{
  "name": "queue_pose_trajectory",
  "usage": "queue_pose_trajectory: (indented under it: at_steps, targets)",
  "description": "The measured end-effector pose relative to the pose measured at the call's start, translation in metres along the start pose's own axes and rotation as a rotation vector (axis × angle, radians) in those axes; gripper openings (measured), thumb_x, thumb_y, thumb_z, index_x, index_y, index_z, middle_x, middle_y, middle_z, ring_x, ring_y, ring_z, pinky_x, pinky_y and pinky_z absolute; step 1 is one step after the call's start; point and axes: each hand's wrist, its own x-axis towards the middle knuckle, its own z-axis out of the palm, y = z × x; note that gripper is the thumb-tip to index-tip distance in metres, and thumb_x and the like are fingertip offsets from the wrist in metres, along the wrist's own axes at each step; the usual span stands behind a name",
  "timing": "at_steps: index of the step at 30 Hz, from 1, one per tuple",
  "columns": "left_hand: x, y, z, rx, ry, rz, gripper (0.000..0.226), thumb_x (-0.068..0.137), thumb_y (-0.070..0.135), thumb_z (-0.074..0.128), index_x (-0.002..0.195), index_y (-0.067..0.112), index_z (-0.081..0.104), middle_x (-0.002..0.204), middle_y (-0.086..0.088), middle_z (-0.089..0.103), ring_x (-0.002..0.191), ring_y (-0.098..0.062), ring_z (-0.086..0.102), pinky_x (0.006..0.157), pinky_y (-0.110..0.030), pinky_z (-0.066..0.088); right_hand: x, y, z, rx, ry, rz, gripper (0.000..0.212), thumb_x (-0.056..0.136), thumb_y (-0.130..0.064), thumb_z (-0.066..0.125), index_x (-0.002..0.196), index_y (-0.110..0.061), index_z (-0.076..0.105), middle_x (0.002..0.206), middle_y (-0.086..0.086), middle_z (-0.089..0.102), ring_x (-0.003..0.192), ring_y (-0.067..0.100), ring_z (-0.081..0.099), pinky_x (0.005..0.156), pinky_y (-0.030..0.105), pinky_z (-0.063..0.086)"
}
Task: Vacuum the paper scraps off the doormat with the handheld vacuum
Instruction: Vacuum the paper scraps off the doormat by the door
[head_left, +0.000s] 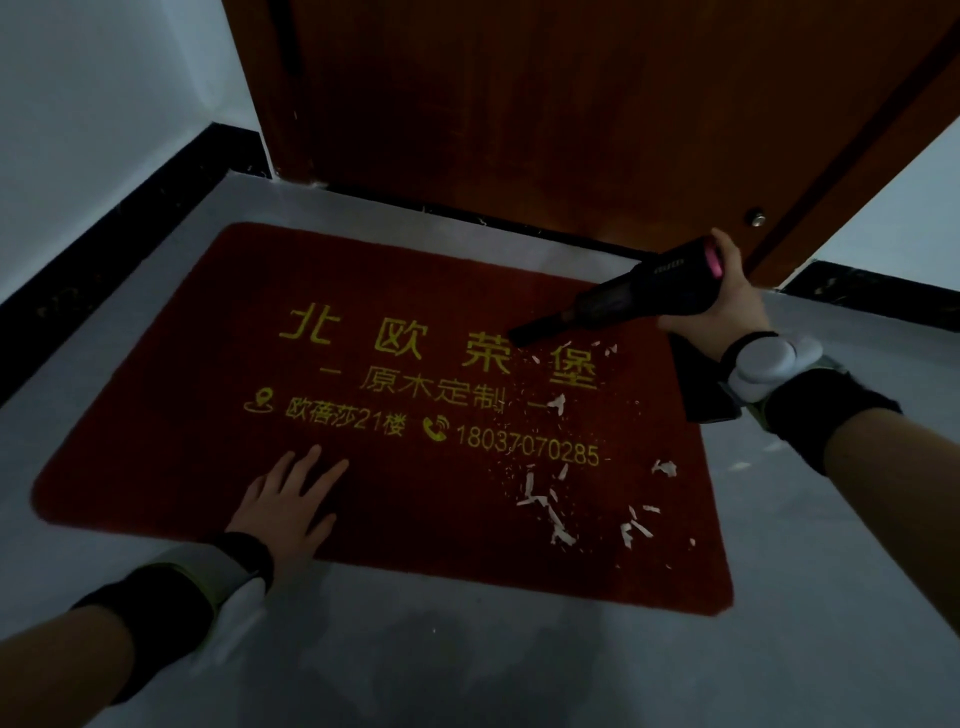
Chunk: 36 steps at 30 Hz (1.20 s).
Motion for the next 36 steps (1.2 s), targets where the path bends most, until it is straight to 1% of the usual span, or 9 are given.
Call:
queue_pose_trajectory:
  at_steps: [3,8,14,17,20,26,29,33,36]
  targets:
    - [-0.001,0.000,-0.002,-0.013,-0.014,0.006,0.066,0.099,0.046,0.026,0.147,0.034,-0.017,0.157,0.000,-0.019,0.145,-0.026,-0.013,0.117,-0.044,0.008,-0.004,0.005,0.003,-0.008,-0.088,-0.021,0.106,0.072,-0.008,0.078,0.150,-0.031,0.011,0.142,0.011,0.041,0.122,0.034,0.048,0.087,0.034,0.042]
    - [0.001,0.002,-0.004,-0.012,-0.036,0.002,0.066,0.099,0.047,0.026,0.147,0.034,-0.017,0.157,-0.001,-0.020,0.145,-0.027,-0.013,0.117,-0.043,0.007,-0.007,0.006,0.003,0.009,-0.097,-0.032,0.103,0.072,-0.005,0.077,0.150,-0.029,0.014,0.142,0.011,0.041,0.123,0.033,0.046,0.086,0.031,0.039]
    - [-0.001,0.001,-0.007,-0.005,-0.044,0.009,0.066,0.099,0.047,0.026,0.147,0.034,-0.017,0.157,-0.001,-0.020,0.145,-0.027,-0.013,0.117,-0.043,0.008,-0.011,-0.001,0.008,0.040,0.096,0.061,0.101,0.071,-0.008,0.076,0.147,-0.036,0.016,0.134,0.010,0.051,0.113,0.034,0.054,0.083,0.035,0.046]
    - [-0.002,0.001,-0.006,-0.016,-0.047,0.015,0.066,0.099,0.047,0.026,0.147,0.034,-0.017,0.157,-0.001,-0.020,0.145,-0.027,-0.013,0.117,-0.043,0.008,-0.011,0.000,0.007,0.052,0.189,0.117,0.103,0.073,-0.012,0.076,0.149,-0.036,0.011,0.138,0.012,0.049,0.117,0.035,0.053,0.090,0.039,0.047]
    - [-0.002,-0.001,-0.003,-0.016,-0.029,0.015,0.065,0.099,0.047,0.026,0.147,0.035,-0.016,0.157,0.000,-0.019,0.145,-0.026,-0.012,0.117,-0.043,0.009,-0.010,0.001,0.007,0.066,0.211,0.170,0.104,0.076,-0.017,0.075,0.150,-0.036,0.005,0.141,0.012,0.046,0.120,0.034,0.052,0.094,0.041,0.047]
    - [0.000,-0.003,-0.010,-0.030,-0.006,0.020,0.059,0.099,0.047,0.025,0.148,0.038,-0.008,0.157,0.002,-0.009,0.145,-0.026,-0.002,0.116,-0.042,0.016,-0.008,0.001,0.009,0.111,0.253,0.211,0.101,0.075,-0.017,0.076,0.149,-0.037,0.010,0.137,0.012,0.049,0.117,0.034,0.054,0.090,0.040,0.048]
    - [0.002,-0.004,-0.013,-0.033,0.022,0.022,0.058,0.099,0.047,0.025,0.148,0.039,-0.005,0.156,0.003,-0.003,0.144,-0.025,0.004,0.114,-0.043,0.020,-0.004,-0.002,0.012,0.127,0.272,0.212,0.101,0.074,-0.017,0.076,0.149,-0.037,0.011,0.137,0.011,0.050,0.117,0.032,0.054,0.092,0.039,0.048]
    - [0.001,-0.002,-0.012,-0.040,0.019,0.014,0.057,0.099,0.047,0.025,0.148,0.039,-0.003,0.156,0.003,-0.003,0.143,-0.026,0.005,0.113,-0.043,0.021,0.000,-0.006,0.022,0.195,0.308,0.232,0.102,0.073,-0.015,0.076,0.150,-0.034,0.012,0.137,0.011,0.050,0.118,0.032,0.053,0.092,0.036,0.046]
    - [0.001,-0.003,-0.013,-0.025,0.022,0.015,0.057,0.099,0.047,0.025,0.148,0.039,-0.004,0.156,0.003,-0.003,0.143,-0.026,0.005,0.113,-0.042,0.022,0.001,-0.006,0.024,0.182,0.269,0.214,0.104,0.073,-0.016,0.077,0.149,-0.037,0.009,0.138,0.011,0.049,0.118,0.033,0.053,0.091,0.037,0.046]
